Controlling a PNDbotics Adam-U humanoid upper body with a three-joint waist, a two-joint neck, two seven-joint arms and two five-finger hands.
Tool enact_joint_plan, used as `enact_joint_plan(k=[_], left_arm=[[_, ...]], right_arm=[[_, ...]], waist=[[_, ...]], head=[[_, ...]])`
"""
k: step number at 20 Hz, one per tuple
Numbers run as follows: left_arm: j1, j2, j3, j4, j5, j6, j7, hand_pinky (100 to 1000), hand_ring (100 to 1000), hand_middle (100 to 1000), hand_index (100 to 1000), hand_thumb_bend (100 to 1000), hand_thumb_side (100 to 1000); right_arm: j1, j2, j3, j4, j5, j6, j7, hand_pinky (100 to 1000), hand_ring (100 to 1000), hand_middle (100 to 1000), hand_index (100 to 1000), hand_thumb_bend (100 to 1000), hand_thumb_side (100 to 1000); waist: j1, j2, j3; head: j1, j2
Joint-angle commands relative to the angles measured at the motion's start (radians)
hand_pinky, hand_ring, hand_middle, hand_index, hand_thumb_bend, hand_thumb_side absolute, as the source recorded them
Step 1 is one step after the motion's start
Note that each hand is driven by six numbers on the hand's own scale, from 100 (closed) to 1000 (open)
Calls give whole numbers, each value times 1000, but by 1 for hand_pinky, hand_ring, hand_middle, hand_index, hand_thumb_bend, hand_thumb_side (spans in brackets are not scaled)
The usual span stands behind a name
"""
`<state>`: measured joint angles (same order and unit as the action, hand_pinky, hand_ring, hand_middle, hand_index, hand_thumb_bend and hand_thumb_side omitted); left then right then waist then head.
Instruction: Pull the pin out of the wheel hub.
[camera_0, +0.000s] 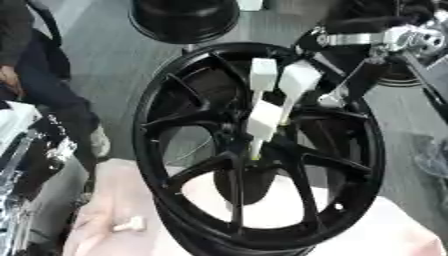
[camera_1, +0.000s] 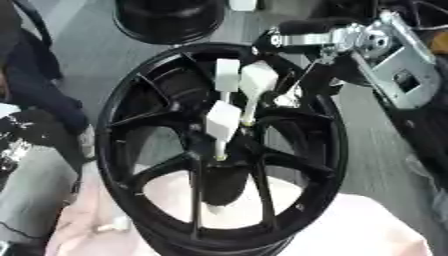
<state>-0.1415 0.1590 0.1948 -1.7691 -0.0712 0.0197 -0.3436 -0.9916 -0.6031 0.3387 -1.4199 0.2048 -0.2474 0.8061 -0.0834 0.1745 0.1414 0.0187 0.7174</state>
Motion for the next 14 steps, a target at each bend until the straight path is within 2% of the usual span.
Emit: enact_joint_plan(k=[1, 3, 6, 8, 10, 13, 14], left_arm=[[1, 22, 9, -12, -7, 3, 0, 645, 727, 715, 790, 467, 546], [8, 25, 11, -11, -9, 4, 2, 645, 726, 715, 790, 467, 546], [16, 27, 18, -11, -10, 6, 9, 645, 726, 714, 790, 466, 546], [17, 23, 22, -11, -11, 6, 13, 645, 726, 714, 790, 465, 547], [17, 20, 26, -12, -10, 6, 18, 645, 726, 714, 790, 464, 546], [19, 19, 34, -13, -10, 5, 27, 645, 725, 714, 790, 464, 547], [19, 19, 36, -13, -11, 6, 29, 644, 725, 714, 790, 463, 548]], right_arm=[[-32, -74, -69, -32, -51, 15, -40, 703, 652, 383, 528, 100, 100], [-22, -116, -122, -47, -76, 23, -89, 697, 646, 384, 528, 100, 100], [70, -239, -278, -93, -104, 31, -250, 698, 650, 386, 530, 100, 100], [175, -298, -399, -121, -92, 46, -382, 693, 647, 380, 528, 100, 100], [309, -325, -528, -133, -52, 75, -534, 683, 640, 375, 529, 100, 100], [504, -307, -672, -87, 13, 149, -756, 661, 636, 386, 549, 100, 100], [564, -292, -702, -49, 41, 188, -823, 664, 659, 429, 597, 100, 100]], waist=[[3, -26, -11], [2, -32, -24], [2, -37, -51], [9, -34, -69], [18, -31, -87], [26, -26, -116], [28, -24, -127]], head=[[14, 9], [24, 15], [32, 20], [34, 17], [37, 15], [43, 11], [44, 9]])
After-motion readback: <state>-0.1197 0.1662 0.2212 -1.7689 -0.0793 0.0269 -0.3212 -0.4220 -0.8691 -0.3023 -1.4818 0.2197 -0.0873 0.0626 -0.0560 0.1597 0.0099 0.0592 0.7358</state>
